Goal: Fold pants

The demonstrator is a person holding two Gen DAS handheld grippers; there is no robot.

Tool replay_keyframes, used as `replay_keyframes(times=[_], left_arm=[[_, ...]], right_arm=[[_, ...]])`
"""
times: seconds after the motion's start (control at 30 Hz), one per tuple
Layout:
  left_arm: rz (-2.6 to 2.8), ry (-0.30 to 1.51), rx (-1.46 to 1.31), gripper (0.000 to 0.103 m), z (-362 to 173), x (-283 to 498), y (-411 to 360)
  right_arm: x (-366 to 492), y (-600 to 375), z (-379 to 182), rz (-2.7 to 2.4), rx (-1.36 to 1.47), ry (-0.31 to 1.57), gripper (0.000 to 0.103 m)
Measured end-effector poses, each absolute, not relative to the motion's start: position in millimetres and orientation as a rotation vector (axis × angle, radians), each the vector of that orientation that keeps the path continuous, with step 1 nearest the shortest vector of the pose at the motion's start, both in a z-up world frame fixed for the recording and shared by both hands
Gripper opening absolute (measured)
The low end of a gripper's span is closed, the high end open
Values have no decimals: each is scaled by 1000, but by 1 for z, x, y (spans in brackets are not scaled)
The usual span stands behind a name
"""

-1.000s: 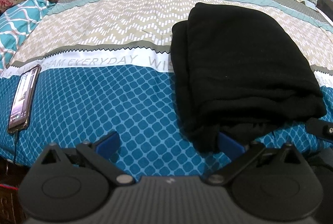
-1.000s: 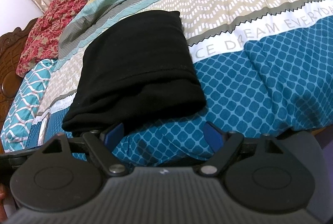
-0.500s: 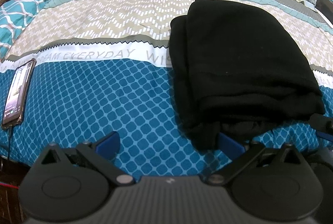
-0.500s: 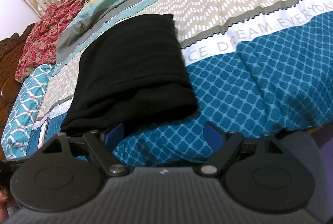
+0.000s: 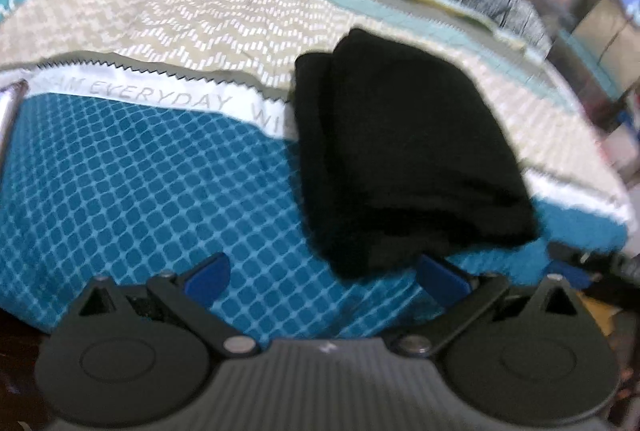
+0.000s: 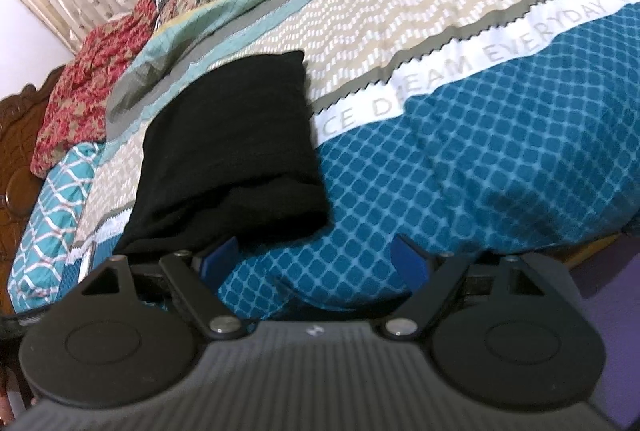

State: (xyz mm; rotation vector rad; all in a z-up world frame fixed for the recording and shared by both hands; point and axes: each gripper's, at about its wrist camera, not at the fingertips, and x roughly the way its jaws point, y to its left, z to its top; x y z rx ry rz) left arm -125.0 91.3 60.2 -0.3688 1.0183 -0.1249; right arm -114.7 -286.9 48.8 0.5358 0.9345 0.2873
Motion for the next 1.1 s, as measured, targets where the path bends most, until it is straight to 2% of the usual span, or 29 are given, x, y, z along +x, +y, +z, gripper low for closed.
replay_keyframes(times=[0.27,0.53,0.83,0.87,0.9,0.93,0.97,1.03,1.1], left_arm=[[-176,1013,-574,103,55,-75,123],[-266,1104,-645,103,10,-31,102],[-368,1084,-747,102,-13,-10,86],[-375,1077,-734,98,-12,-8,82],[-381,1074,-714,92,-9,-6,77],[-379,1077,-683,79,-5,-3,72],[-377,1077,-663,69,1,0,70],[-411,1047,-645,59,20,10,71],[-443,1002,-636,56,40,22,73]], right_arm=[[-100,-321,68,317,617,794,85],[-51,-319,36,378,754,857,85],[-15,-288,11,540,806,903,86],[-12,-283,11,573,809,920,83],[-9,-273,11,608,805,947,69],[-7,-263,15,616,770,955,58],[-6,-258,22,613,730,943,56],[0,-251,42,629,650,893,46],[8,-251,65,647,615,824,45]])
